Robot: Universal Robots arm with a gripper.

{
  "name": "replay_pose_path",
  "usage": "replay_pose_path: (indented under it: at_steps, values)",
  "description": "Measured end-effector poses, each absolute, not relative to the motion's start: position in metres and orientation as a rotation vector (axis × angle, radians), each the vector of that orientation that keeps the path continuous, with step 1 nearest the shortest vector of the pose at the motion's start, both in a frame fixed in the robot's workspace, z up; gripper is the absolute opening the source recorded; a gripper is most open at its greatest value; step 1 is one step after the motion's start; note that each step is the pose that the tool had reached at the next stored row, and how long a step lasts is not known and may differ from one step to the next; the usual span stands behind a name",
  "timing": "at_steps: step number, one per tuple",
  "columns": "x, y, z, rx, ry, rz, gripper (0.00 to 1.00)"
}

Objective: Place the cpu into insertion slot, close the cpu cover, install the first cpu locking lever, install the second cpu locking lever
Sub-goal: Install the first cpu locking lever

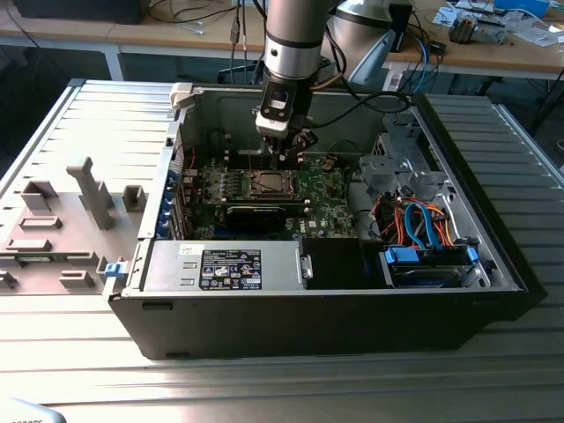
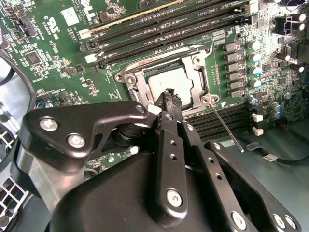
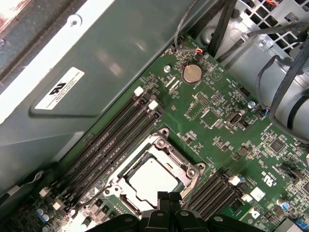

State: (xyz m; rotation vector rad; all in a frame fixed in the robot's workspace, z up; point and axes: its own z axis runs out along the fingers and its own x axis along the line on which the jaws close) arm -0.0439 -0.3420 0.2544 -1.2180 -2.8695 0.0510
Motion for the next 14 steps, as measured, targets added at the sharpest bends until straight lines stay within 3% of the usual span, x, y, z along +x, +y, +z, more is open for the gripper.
replay_pose_path:
  at_steps: [14]
  values:
    - [-0.0439,-0.342,0.2543,-1.192,-2.881,0.051,0.11]
